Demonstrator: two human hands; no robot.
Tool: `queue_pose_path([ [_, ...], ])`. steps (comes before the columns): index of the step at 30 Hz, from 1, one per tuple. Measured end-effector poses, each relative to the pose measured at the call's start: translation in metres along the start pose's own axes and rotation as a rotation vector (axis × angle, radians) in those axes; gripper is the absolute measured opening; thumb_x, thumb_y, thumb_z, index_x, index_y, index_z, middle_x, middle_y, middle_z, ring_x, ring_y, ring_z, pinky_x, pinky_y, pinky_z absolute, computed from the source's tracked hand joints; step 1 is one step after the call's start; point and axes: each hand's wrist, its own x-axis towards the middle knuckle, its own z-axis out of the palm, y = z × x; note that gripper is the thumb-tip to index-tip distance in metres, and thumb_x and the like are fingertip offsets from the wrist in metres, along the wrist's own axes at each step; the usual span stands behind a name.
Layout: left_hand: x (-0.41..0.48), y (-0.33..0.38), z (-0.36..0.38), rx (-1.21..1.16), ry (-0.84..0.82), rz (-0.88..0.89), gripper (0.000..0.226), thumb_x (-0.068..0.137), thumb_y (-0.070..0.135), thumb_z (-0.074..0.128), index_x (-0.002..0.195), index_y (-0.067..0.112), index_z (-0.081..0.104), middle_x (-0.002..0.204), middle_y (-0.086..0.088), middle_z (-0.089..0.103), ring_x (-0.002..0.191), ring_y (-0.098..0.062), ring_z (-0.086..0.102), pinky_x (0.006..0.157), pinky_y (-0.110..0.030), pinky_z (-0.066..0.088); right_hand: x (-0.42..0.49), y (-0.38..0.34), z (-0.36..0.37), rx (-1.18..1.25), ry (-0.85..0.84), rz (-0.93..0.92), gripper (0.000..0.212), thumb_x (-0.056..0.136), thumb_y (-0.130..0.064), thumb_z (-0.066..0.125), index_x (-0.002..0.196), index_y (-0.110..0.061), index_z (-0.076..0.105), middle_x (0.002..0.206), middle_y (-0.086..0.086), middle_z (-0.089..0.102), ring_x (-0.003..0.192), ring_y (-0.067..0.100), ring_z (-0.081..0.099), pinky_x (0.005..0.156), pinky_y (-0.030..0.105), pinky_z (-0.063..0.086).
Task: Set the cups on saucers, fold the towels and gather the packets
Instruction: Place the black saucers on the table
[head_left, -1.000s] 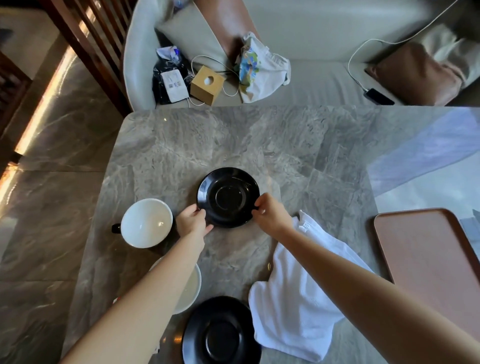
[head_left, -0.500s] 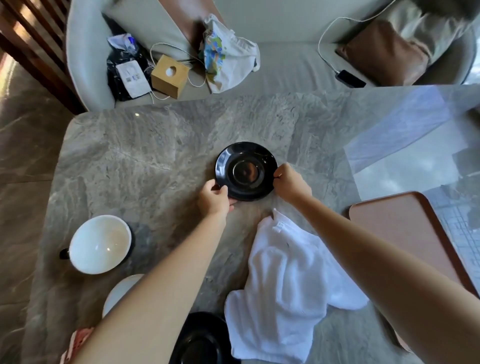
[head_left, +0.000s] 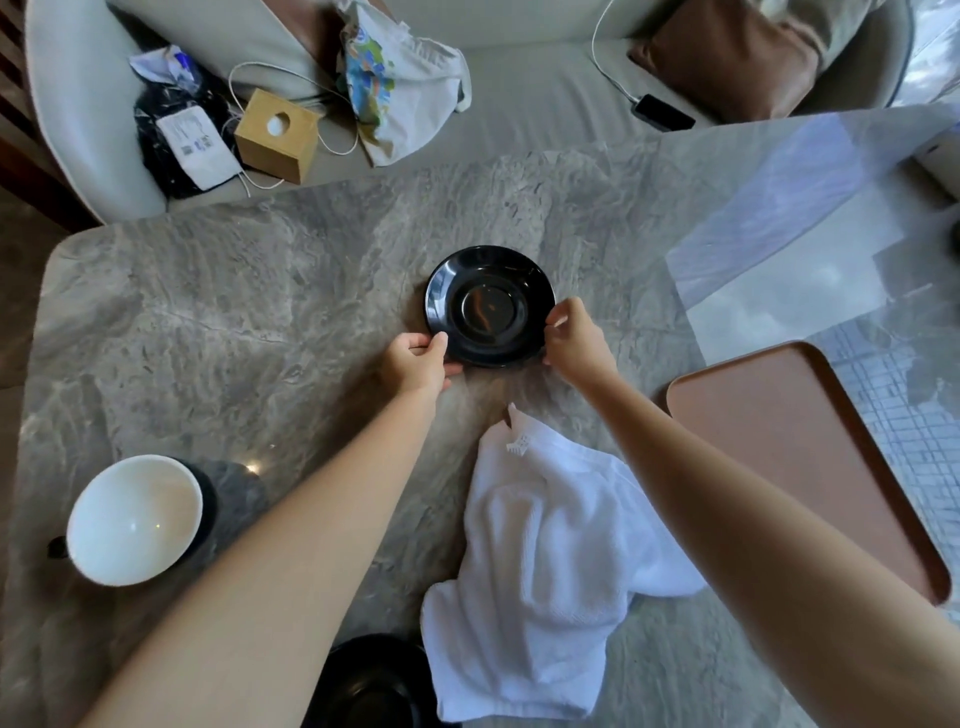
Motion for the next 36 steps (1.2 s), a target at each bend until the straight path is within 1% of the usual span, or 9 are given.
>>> queue_pose_path([
  [4,-0.002,-0.005,-0.001,-0.018,0.007,-0.002,0.015,0.089,0.023,0.058,0.077,0.018,0.05,0.088,-0.006,0.067,0.044,-0.003,0.064,0.043,-0.016,0.047,0.0,0.004,0.001,0.01,-0.008,-0.033,0.009,0.092,-0.019,0.034,0.095,-0.026,0.039,0.094,0.011,0.063,0.081,0.031,0.064,0.076,0.05,0.055],
  [9,-0.016,-0.009,-0.002,-0.069,-0.022,-0.03,0.021,0.091,0.024,0.052,0.106,0.011,0.057,0.079,0.003,0.065,0.069,-0.011,0.064,0.065,-0.023,0.047,-0.004,0.006,-0.008,0.205,-0.158,-0.079,0.012,0.097,-0.012,0.041,0.106,-0.019,0.04,0.077,-0.001,0.054,0.067,0.013,0.058,0.058,0.022,0.044],
  [12,-0.035,-0.023,-0.01,-0.017,-0.015,-0.04,0.024,0.088,0.014,0.052,0.109,0.006,0.057,0.061,0.007,0.063,0.068,-0.013,0.06,0.066,-0.024,0.045,-0.016,0.012,-0.014,0.274,-0.231,-0.081,0.029,0.097,-0.009,0.043,0.126,-0.01,0.04,0.093,0.007,0.055,0.076,0.008,0.059,0.057,0.011,0.042],
  [16,-0.084,-0.043,-0.035,0.183,-0.096,0.041,0.024,0.087,0.013,0.054,0.111,0.008,0.055,0.093,-0.001,0.057,0.09,-0.017,0.054,0.076,-0.025,0.039,-0.06,0.018,-0.01,0.154,0.073,-0.244,0.034,0.087,-0.007,0.055,0.121,-0.01,0.05,0.115,0.008,0.055,0.098,0.017,0.053,0.082,0.029,0.043],
  [19,-0.135,-0.074,-0.071,0.355,-0.11,0.273,0.02,0.086,0.014,0.056,0.106,0.013,0.06,0.1,0.002,0.062,0.094,-0.014,0.058,0.081,-0.023,0.041,-0.131,0.009,-0.006,0.252,0.166,-0.464,0.021,0.085,-0.007,0.054,0.104,-0.015,0.057,0.099,0.003,0.061,0.087,0.016,0.058,0.076,0.025,0.047],
  [24,-0.206,-0.141,-0.149,0.654,-0.009,0.53,0.033,0.077,0.032,0.052,0.104,0.018,0.061,0.108,0.007,0.062,0.103,-0.009,0.054,0.088,-0.021,0.038,-0.246,0.032,0.018,0.205,-0.372,-0.558,0.02,0.079,-0.023,0.042,0.084,-0.014,0.059,0.074,0.002,0.064,0.07,0.017,0.061,0.065,0.036,0.051],
  [29,-0.229,-0.187,-0.199,0.802,0.141,0.47,0.042,0.077,0.01,0.064,0.118,0.012,0.058,0.129,-0.004,0.054,0.121,-0.024,0.05,0.101,-0.031,0.036,-0.3,0.082,0.044,-0.049,-0.963,-0.314,0.02,0.085,-0.014,0.047,0.07,-0.023,0.057,0.068,0.001,0.063,0.06,0.014,0.061,0.053,0.011,0.043],
  [33,-0.237,-0.195,-0.21,0.792,0.228,0.398,0.052,0.078,0.006,0.065,0.127,0.008,0.05,0.135,-0.01,0.051,0.125,-0.03,0.046,0.103,-0.042,0.038,-0.314,0.104,0.059,-0.154,-0.982,-0.175,0.03,0.091,-0.025,0.048,0.062,-0.024,0.051,0.064,-0.003,0.062,0.051,0.006,0.058,0.053,0.017,0.046],
  [36,-0.24,-0.186,-0.21,0.699,0.205,0.333,0.055,0.084,0.005,0.06,0.136,0.007,0.042,0.14,-0.011,0.045,0.13,-0.028,0.042,0.105,-0.035,0.034,-0.316,0.102,0.067,-0.089,-0.919,-0.111,0.025,0.093,-0.025,0.049,0.068,-0.025,0.054,0.063,-0.003,0.062,0.046,0.005,0.059,0.052,0.023,0.049],
])
